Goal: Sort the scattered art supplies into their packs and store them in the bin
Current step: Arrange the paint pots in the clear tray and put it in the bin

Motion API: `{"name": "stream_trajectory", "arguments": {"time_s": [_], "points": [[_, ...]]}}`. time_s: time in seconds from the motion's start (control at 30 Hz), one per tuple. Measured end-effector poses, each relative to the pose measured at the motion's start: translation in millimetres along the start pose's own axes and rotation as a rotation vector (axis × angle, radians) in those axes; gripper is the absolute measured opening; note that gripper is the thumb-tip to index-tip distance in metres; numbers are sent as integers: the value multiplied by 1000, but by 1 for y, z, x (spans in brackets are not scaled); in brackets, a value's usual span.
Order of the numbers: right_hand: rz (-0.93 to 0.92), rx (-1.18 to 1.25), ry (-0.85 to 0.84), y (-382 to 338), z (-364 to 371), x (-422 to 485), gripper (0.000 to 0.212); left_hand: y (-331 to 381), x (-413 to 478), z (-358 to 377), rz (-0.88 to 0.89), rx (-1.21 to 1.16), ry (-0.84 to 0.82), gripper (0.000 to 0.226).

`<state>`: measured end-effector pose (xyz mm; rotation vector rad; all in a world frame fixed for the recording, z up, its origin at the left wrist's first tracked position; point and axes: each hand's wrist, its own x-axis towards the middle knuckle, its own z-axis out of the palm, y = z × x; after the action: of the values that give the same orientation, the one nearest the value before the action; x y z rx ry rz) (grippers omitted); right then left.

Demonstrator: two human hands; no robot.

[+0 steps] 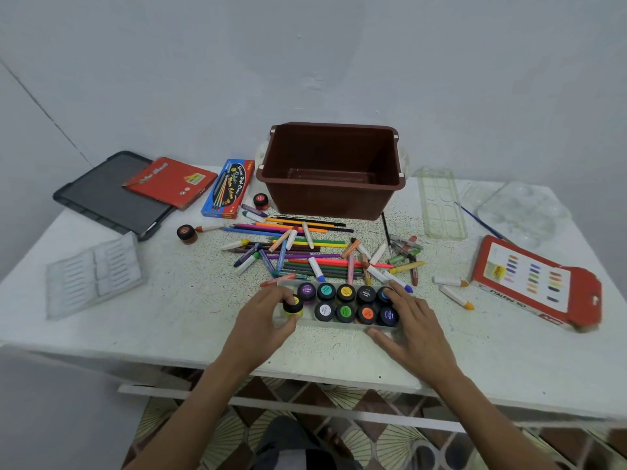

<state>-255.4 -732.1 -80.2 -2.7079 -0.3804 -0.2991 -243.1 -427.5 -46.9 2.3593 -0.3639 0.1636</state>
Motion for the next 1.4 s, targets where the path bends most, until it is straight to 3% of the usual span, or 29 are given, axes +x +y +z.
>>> {"name": "stream_trajectory", "arguments": {"time_s": [0.37,0.93,1.13,1.4], "points": [[0,7,-3,1,0,0,75,4,-5,8,36,65,87,23],[25,-1,-25,-1,-1,1,78,-9,-3,9,100,69,-12,14],[15,-7,-34,-1,0,1,78,-20,7,-7,97,103,156,15],[9,-17,-18,-3,0,2,79,-66,65,-54,-138,178,432,7]]}}
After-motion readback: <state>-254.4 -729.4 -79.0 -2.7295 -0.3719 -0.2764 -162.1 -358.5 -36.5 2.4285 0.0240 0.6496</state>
